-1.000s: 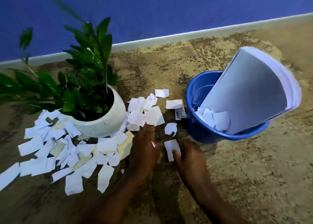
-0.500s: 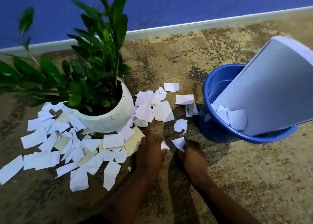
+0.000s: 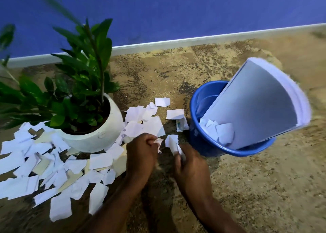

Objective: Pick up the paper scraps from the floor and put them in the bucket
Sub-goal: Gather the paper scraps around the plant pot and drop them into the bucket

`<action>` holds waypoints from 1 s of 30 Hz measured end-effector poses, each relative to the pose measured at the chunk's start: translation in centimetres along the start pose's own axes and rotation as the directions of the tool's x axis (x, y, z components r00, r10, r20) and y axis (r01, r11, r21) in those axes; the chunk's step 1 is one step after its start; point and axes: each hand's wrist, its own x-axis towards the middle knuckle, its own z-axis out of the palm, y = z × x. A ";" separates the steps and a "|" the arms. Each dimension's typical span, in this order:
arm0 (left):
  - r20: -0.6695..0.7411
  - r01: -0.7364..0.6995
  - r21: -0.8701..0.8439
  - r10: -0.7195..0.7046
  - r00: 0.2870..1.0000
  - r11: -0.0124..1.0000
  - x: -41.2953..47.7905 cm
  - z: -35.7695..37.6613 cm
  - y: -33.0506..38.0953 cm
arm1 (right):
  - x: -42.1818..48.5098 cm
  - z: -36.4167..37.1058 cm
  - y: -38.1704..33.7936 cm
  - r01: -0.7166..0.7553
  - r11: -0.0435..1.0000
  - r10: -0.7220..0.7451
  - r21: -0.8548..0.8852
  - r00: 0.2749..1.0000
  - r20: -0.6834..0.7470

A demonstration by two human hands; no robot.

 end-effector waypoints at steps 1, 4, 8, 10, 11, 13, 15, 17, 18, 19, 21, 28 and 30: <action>-0.073 -0.056 -0.035 0.053 0.996 0.998 -0.3 -1.2 1.8 | 0.1 -1.1 -0.6 -0.007 0.999 0.008 0.032 1.000 -0.031; -0.231 -0.271 -0.165 0.230 0.945 0.948 -1.5 -4.3 7.6 | 0.9 -5.5 -2.3 0.025 0.996 0.001 0.084 0.954 -0.299; -0.212 -0.431 -0.236 0.386 0.898 0.871 -2.0 -3.6 13.4 | 3.8 -10.5 -2.0 -0.024 0.998 0.053 0.064 0.865 -0.499; -0.078 -0.472 -0.214 0.467 0.881 0.855 -1.7 -2.0 15.0 | 5.1 -11.3 -0.9 -0.110 0.992 0.125 0.061 0.892 -0.435; 0.007 -0.491 -0.194 0.501 0.865 0.849 -1.4 -1.3 15.4 | 5.5 -11.5 -0.5 -0.154 0.986 0.165 0.060 0.907 -0.387; 0.114 -0.555 -0.117 0.566 0.817 0.824 -0.8 -0.3 15.3 | 5.6 -11.7 0.1 -0.189 0.981 0.189 0.037 0.916 -0.353; 0.094 -0.597 -0.080 0.602 0.793 0.798 -0.3 -0.3 14.2 | 5.0 -11.8 0.6 -0.156 0.987 0.160 0.042 0.908 -0.387; -0.008 -0.614 -0.100 0.616 0.788 0.783 -0.2 -0.8 12.6 | 3.8 -11.6 0.6 -0.048 0.995 0.084 0.089 0.884 -0.459; -0.061 -0.613 -0.107 0.611 0.790 0.783 -0.2 -1.0 11.7 | 3.1 -11.2 0.2 0.020 0.993 0.043 0.120 0.865 -0.501; -0.101 -0.600 -0.108 0.592 0.800 0.792 -0.1 -1.0 10.5 | 2.2 -10.6 -0.2 0.084 0.986 0.006 0.147 0.851 -0.525; -0.127 -0.547 -0.081 0.536 0.835 0.833 0.6 -0.6 7.7 | 0.6 -8.6 -0.8 0.171 0.968 -0.054 0.185 0.859 -0.509; 0.121 -0.348 0.240 0.328 0.937 0.906 3.9 3.0 -3.1 | -0.3 2.2 2.0 0.013 0.991 -0.006 0.131 0.999 -0.051; 0.177 -0.361 0.357 0.317 0.932 0.861 4.8 3.9 -4.9 | 0.7 5.0 4.0 -0.102 0.992 0.092 0.077 0.988 0.126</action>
